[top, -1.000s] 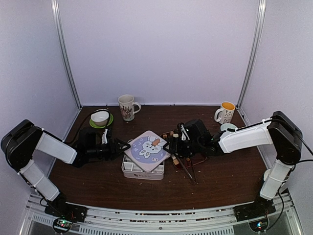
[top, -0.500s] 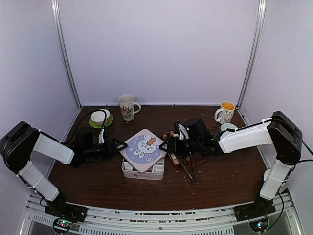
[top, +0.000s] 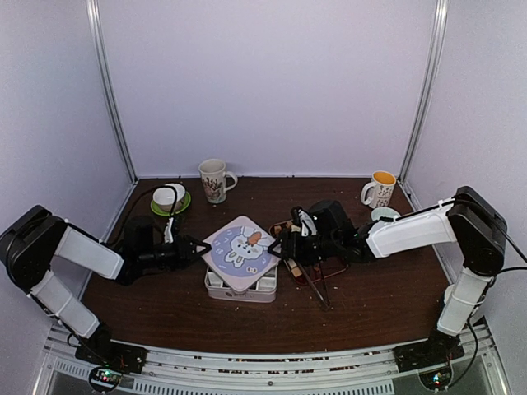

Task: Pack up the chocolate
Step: Pick up the box lid from the packing box, then place the box lid at the center of the board.

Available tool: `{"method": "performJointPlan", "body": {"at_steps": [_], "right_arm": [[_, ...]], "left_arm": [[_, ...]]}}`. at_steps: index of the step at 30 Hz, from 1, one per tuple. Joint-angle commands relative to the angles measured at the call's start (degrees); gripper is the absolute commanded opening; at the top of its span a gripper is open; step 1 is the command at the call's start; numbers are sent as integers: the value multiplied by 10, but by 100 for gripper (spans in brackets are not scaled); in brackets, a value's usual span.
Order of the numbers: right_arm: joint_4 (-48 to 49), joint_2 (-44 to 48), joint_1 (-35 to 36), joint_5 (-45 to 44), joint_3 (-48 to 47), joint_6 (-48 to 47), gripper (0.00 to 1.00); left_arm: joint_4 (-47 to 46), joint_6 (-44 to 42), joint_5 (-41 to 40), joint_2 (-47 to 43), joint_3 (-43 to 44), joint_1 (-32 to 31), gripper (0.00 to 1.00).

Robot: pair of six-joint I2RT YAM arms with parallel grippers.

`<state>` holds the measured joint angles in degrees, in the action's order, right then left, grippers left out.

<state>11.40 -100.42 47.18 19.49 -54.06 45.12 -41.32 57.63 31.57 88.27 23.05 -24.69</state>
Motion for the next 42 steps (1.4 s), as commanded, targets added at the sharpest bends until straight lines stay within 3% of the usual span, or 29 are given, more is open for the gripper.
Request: {"method": "performJointPlan", "body": {"at_steps": [1,18,23,34,36,42], "right_arm": [[17,4,3,6,-17,-10,69],[83,62,2,11,9,-14,69],[76,83,3,3,6,-24,69],[7,142,1,-50,1,-85,69],[-4,153,1,-63,4,-96,69],[-28,181,0,-95,15,-122,69]], "left_arm": [[-57,-7,36,-28,-4,3,38],[132,-4,73,-204,42,3,20],[209,-21,63,-251,73,3,9],[253,-10,87,-298,137,-13,6],[317,-46,74,-322,174,-13,6],[644,-225,-51,-365,325,-13,5]]}}
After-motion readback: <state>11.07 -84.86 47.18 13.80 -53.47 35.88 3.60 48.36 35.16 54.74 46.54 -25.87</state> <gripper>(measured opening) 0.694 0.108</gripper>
